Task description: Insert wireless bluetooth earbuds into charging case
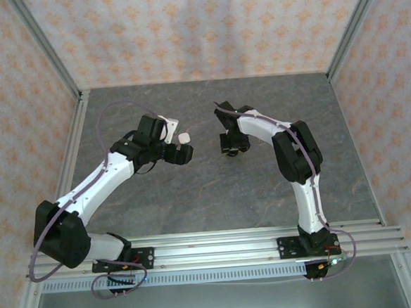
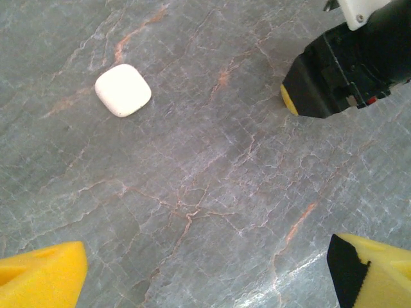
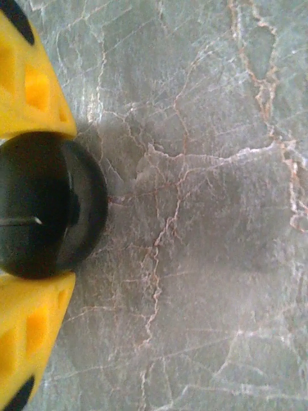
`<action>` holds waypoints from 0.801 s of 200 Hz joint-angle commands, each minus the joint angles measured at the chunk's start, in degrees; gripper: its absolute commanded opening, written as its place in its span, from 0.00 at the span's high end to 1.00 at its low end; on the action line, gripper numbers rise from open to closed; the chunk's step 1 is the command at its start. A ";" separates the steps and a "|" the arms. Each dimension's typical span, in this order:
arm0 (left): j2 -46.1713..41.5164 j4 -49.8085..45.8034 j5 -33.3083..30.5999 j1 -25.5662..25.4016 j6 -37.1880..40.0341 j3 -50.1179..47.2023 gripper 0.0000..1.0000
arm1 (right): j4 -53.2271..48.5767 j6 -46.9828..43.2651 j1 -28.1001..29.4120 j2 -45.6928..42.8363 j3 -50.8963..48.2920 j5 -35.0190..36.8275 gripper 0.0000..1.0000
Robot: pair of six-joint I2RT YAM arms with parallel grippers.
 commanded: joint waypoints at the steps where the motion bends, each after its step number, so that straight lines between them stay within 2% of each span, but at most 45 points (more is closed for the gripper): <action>1: 0.90 -1.27 2.52 3.19 -4.23 1.48 0.04 | -1.29 -2.40 0.89 -1.11 0.66 1.80 0.62; 61: -1.28 -2.09 9.17 6.58 -5.84 3.33 0.05 | 4.10 -10.92 4.47 -11.99 -3.51 -1.32 0.70; 110: -3.00 -1.84 22.31 11.34 -10.25 5.52 0.09 | 9.43 -20.26 11.27 -22.99 -6.65 -4.04 0.72; 160: -5.01 -5.85 31.19 12.18 -10.88 8.15 0.16 | 13.22 -24.67 16.04 -29.80 -6.49 -7.84 0.73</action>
